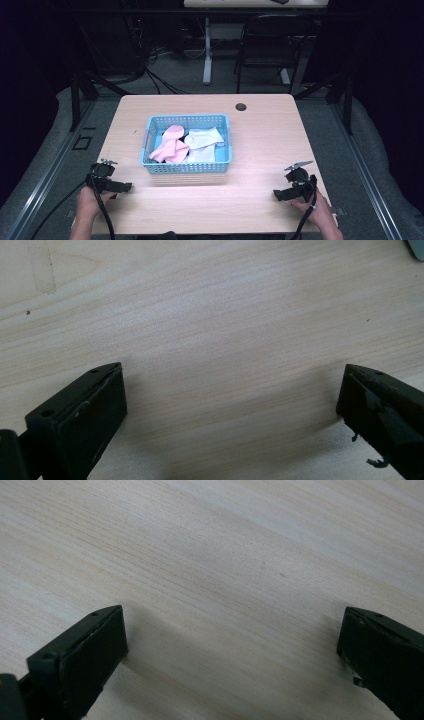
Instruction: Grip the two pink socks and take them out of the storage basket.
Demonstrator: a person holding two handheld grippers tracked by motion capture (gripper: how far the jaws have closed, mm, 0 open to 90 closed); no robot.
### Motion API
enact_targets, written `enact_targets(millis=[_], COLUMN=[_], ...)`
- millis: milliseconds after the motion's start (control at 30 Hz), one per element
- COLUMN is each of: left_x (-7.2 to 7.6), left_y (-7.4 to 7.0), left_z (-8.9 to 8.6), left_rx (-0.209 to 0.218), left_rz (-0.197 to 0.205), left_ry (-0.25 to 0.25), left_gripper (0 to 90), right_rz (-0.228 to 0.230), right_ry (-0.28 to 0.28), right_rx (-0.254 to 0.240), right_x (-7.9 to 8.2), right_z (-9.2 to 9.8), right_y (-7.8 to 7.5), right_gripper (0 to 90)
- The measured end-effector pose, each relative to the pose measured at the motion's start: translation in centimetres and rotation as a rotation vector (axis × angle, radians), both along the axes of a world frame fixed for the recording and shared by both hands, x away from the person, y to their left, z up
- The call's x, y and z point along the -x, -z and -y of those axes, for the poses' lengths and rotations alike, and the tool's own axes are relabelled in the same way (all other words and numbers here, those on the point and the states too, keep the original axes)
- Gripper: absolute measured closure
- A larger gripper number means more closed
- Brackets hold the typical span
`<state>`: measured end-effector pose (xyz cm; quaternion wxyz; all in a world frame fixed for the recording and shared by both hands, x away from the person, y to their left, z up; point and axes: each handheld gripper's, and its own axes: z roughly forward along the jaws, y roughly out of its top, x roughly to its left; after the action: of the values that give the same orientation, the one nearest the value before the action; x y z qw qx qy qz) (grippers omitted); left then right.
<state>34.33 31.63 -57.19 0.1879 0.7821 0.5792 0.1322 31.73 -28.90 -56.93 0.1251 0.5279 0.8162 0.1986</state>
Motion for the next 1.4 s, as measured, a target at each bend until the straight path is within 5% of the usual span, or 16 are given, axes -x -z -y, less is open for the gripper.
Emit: enact_targets(millis=[433,667,767,1100,1400], left_x=[0.0,-0.2,-0.3,0.0,-0.2], left_y=[0.0,-0.2,-0.4,-2.1,-5.1], left_z=[0.0,0.2,-0.1,-0.3,-0.1], left_rx=[-0.001,-0.011,0.051,0.079,0.08], left_rz=[-0.001,-0.037,-0.046,-0.015,0.033], left_ry=[0.003,0.01,0.011,0.008,0.008], left_gripper=[0.0,0.0,0.0,0.0,0.0], right_rz=[0.009,0.004,0.007,0.011,0.031], right_ry=[0.008,0.002,0.006,0.005,0.015], right_rx=[-0.003,-0.002,-0.004,-0.006,-0.013], right_x=[0.1,0.0,0.0,-0.1,0.0], right_z=[0.0,0.0,-0.1,-0.1,-0.1], right_y=[0.1,0.0,0.1,0.1,0.2], right_gripper=[0.0,0.0,0.0,0.0,0.0])
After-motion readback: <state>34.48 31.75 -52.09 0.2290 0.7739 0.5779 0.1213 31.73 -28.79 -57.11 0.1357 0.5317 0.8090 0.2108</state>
